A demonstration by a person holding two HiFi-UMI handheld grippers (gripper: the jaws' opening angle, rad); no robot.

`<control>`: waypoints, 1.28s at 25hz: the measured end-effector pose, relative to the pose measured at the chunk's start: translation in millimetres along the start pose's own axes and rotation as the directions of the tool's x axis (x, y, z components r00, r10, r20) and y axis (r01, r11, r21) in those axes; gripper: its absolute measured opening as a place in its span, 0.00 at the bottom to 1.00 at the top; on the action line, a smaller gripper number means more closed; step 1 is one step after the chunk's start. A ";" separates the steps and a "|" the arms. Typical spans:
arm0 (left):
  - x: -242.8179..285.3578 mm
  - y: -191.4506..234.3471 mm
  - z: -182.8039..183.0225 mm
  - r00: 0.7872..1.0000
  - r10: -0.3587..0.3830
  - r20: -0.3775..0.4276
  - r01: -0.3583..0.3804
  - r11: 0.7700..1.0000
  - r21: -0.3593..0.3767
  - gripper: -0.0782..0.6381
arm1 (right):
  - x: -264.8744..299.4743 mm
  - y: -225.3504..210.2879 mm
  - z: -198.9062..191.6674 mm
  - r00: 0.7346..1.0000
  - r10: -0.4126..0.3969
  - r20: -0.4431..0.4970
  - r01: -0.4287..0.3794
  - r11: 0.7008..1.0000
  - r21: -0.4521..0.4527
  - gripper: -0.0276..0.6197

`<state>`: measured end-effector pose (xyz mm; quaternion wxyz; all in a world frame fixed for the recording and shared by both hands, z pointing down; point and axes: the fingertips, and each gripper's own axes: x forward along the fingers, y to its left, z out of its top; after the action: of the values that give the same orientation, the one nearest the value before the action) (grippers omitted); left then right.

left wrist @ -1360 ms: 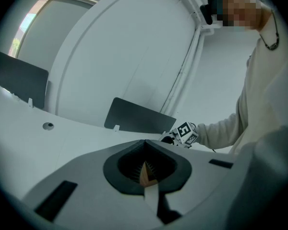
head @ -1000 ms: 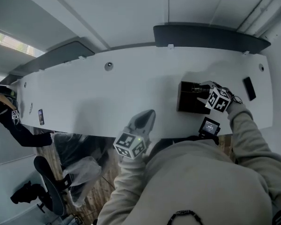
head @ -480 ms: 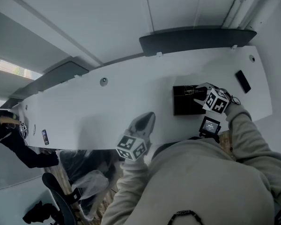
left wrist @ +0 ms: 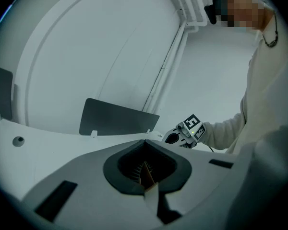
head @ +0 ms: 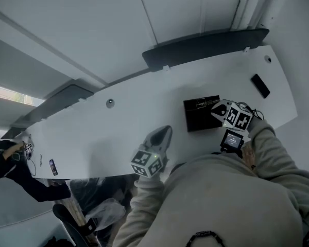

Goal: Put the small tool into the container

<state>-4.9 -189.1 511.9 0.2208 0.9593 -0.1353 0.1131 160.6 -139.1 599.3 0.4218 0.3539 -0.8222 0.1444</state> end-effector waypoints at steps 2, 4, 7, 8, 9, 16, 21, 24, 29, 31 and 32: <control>5.6 -3.6 2.2 1.000 -0.018 -0.005 0.018 1.000 0.009 0.11 | -4.7 0.9 -1.3 1.000 -0.012 0.010 0.012 1.000 0.019 0.07; 11.6 -5.5 5.4 0.999 -0.032 -0.012 0.032 0.999 0.025 0.11 | -9.9 -0.2 -1.1 0.999 -0.027 0.025 0.027 0.999 0.035 0.07; 16.7 -5.6 2.6 0.999 -0.040 -0.029 0.041 0.998 0.038 0.11 | -17.5 2.1 -5.6 0.998 -0.051 0.046 0.047 0.996 0.078 0.07; 18.5 -6.4 2.1 0.998 -0.045 -0.035 0.046 0.998 0.044 0.11 | -21.1 1.6 -7.3 0.996 -0.059 0.060 0.053 0.993 0.105 0.07; 20.6 -7.5 2.4 0.998 -0.050 -0.041 0.052 0.997 0.053 0.11 | -25.3 0.5 -7.5 0.994 -0.066 0.085 0.053 0.989 0.141 0.07; 39.5 -18.1 10.1 0.993 -0.094 -0.078 0.102 0.989 0.108 0.11 | -46.6 -4.2 -5.0 0.972 -0.099 0.215 0.032 0.955 0.294 0.07; 48.6 -28.2 22.6 0.990 -0.114 -0.079 0.124 0.982 0.145 0.11 | -67.0 -9.7 8.4 0.924 -0.149 0.353 -0.013 0.908 0.418 0.07; 50.2 -28.1 26.0 0.990 -0.117 -0.077 0.128 0.978 0.165 0.11 | -80.7 -14.7 21.7 0.891 -0.172 0.421 -0.042 0.891 0.452 0.07; 54.9 -31.6 38.6 0.988 -0.133 -0.072 0.145 0.972 0.187 0.11 | -95.4 -21.5 36.7 0.882 -0.190 0.432 -0.009 0.908 0.418 0.07; 58.7 -35.8 46.0 0.987 -0.145 -0.065 0.155 0.967 0.204 0.11 | -105.5 -24.2 44.5 0.865 -0.208 0.456 -0.001 0.909 0.416 0.07; 60.7 -37.4 50.3 0.987 -0.149 -0.056 0.157 0.965 0.211 0.11 | -111.1 -25.3 48.8 0.856 -0.216 0.469 0.004 0.911 0.413 0.07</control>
<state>71.5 -192.3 469.9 0.1264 0.9826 -0.0433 0.1289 193.3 -132.1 480.0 0.1188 0.5047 -0.8347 0.1855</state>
